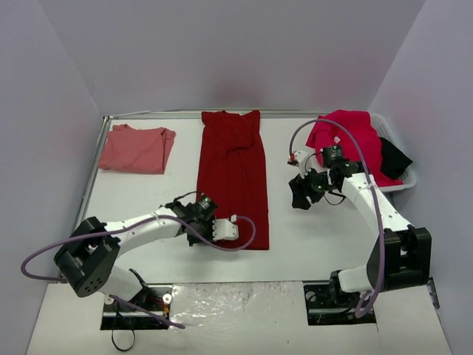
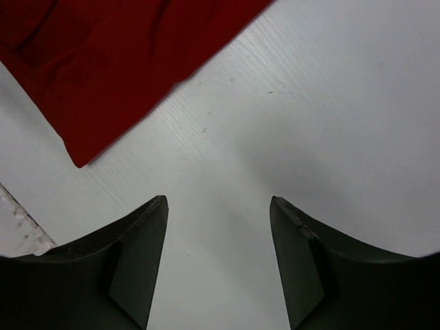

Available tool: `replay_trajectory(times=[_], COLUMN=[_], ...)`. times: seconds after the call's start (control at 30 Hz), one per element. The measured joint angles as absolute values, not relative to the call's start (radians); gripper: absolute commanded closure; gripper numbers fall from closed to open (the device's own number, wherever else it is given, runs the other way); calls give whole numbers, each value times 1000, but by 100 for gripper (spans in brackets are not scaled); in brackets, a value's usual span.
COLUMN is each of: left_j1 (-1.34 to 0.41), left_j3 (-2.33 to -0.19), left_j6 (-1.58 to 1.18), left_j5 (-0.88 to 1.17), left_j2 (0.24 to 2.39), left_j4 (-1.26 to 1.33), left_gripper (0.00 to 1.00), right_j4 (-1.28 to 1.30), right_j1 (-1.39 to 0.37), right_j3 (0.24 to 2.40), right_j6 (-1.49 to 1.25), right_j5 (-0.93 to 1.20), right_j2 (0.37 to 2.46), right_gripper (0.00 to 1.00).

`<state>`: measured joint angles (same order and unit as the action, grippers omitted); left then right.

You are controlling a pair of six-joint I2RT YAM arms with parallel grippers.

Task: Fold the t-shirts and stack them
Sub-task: Grab the bottom of the folded rectangular tshirt with both arms

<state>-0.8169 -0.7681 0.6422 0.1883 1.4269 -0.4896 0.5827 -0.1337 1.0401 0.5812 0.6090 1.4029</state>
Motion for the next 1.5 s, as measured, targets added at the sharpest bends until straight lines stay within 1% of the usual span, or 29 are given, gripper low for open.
replay_trajectory(times=[0.1,0.17,0.27,0.37,0.5,0.57,0.6,0.63,0.67,0.7,0.73,0.97,1.2,1.5], left_j1=[-727,-670,-619,-584,-561,-557,-554,-554,-554,-552,-550,-522,-493,-488], left_j3=[-785,-795,-831,-897,-952,-964,-969,-973,-975,-976,-976,-982,-986,-989], left_j6=[636,633,627,623,621,620,620,620,620,620,620,616,608,602], left_j5=[295,347,420,491,544,558,563,570,577,582,586,612,641,647], left_j2=[1426,1426,1441,1481,1509,1513,1515,1518,1523,1528,1532,1561,1589,1601], left_j4=[-502,-514,-551,-583,-610,-625,-632,-640,-645,-650,-654,-674,-675,-673], left_gripper=[98,98,98,98,98,98,98,98,98,98,98,98,98,98], right_j4=[537,526,507,498,474,457,449,440,428,418,405,362,322,307], right_j1=[-133,-132,-139,-189,-313,-375,-400,-436,-461,-485,-508,-606,-675,-733], right_j3=[981,957,924,893,861,849,843,838,831,823,813,749,747,753], right_j6=[635,688,781,849,888,892,892,891,892,892,892,888,880,862], right_j5=[609,620,660,683,689,683,679,674,665,656,649,605,581,534], right_j2=[1313,1252,1205,1206,1210,1211,1214,1219,1227,1240,1253,1348,1383,1478], right_gripper=[40,34,31,34,37,44,44,50,52,57,59,60,59,62])
